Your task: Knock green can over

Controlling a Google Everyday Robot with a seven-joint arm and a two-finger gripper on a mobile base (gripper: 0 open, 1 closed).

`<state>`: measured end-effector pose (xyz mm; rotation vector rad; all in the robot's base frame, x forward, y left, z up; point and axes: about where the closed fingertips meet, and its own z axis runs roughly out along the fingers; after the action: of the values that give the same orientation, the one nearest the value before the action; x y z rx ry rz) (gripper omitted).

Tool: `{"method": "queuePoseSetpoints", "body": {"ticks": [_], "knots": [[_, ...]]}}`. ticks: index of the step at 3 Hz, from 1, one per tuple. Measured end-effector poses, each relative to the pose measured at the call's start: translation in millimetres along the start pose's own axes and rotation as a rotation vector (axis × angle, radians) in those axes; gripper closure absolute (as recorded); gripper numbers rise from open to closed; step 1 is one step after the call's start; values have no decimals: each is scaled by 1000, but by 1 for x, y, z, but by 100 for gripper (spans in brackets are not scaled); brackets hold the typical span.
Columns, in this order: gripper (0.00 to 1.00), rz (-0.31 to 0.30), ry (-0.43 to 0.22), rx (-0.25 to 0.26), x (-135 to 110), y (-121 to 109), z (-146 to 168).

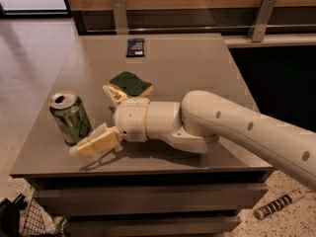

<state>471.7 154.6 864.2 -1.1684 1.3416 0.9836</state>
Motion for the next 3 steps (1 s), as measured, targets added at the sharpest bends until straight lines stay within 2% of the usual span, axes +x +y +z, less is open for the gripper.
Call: {"method": "queuePoseSetpoints", "body": {"ticks": [1,2,3], "knots": [[0,0,-53,-10,-2,1,10],[21,-10,-91,-20,-4,4,20],[53,-10,-88,-23,-5,6,21]]}}
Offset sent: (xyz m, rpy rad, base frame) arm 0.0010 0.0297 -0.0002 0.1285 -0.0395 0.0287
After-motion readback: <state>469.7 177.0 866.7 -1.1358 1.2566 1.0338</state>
